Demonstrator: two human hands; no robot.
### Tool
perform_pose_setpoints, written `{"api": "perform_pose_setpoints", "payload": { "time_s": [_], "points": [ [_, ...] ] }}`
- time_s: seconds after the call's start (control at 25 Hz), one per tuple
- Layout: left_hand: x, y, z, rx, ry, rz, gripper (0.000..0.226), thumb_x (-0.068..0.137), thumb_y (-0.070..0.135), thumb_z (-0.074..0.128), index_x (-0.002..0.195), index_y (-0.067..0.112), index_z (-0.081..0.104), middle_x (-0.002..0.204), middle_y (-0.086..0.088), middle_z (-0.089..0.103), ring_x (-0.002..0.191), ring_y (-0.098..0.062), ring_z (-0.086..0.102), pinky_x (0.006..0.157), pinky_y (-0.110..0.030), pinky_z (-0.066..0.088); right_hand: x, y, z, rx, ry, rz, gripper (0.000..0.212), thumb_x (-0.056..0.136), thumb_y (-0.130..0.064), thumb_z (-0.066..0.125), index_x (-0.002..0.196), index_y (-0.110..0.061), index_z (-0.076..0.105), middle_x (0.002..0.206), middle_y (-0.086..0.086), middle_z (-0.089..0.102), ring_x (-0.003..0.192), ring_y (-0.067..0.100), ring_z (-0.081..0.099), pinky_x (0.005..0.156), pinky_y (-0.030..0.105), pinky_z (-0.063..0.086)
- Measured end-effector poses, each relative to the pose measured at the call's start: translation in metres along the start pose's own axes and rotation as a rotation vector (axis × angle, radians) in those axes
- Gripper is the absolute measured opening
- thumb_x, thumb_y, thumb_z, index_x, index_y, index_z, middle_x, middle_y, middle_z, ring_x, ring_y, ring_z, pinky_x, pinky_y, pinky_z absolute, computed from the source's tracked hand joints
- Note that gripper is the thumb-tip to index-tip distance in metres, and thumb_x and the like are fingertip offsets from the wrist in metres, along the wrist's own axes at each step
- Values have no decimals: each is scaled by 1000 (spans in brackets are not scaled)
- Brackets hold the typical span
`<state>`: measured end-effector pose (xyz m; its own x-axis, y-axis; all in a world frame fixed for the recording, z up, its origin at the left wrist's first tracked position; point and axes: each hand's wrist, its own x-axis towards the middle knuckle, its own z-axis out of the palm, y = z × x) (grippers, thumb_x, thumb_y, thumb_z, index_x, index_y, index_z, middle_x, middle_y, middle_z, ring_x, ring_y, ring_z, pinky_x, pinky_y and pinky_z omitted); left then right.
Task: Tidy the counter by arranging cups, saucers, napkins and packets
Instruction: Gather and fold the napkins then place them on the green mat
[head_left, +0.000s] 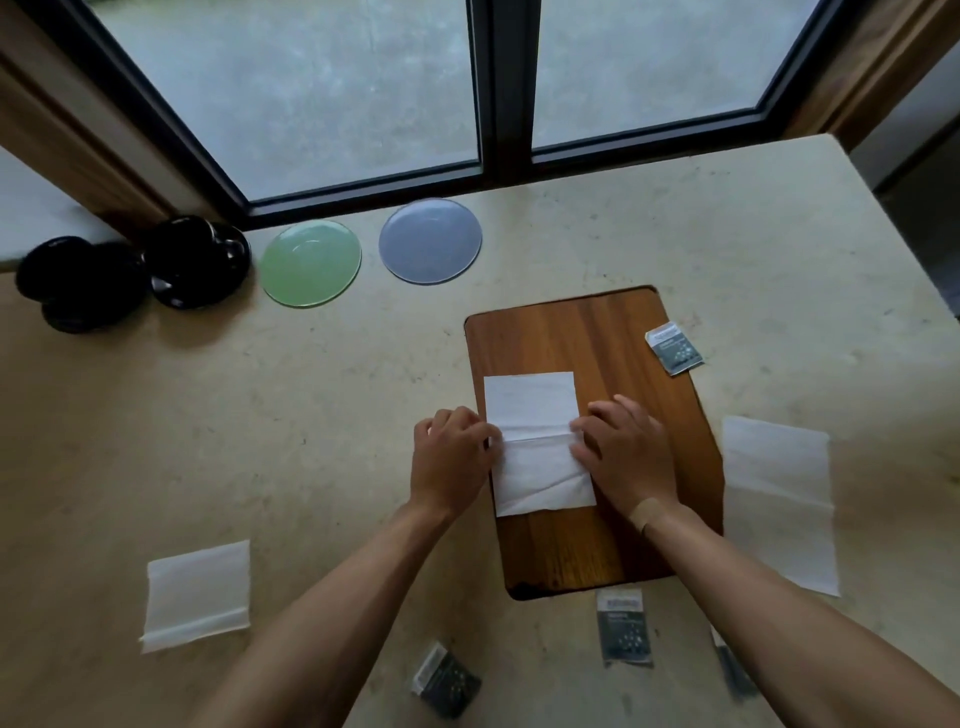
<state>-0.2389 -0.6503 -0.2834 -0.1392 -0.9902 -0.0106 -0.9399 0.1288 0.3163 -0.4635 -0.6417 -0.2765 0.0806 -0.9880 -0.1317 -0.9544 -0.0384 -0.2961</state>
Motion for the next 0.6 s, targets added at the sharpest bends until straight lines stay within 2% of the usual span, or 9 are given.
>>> {"api": "perform_pose_setpoints", "payload": {
  "time_s": [0.32,0.6],
  "points": [
    [2,-3,5,9,27,19,12,88,30,65,85,23,74,93,6,68,86,-14,58,85,-33,42,0,-1,1,70,64,-11,16,77,-31,76,86,-22,66,109,1,66,113,26,56,89,43,47],
    [2,-1,6,-17,40,58,12,89,27,64,82,20,71,91,5,67,83,-13,56,84,-31,40,3,-3,-1,94,85,-19,12,77,-26,74,80,-21,64,101,-1,64,107,22,57,87,37,45]
  ]
}}
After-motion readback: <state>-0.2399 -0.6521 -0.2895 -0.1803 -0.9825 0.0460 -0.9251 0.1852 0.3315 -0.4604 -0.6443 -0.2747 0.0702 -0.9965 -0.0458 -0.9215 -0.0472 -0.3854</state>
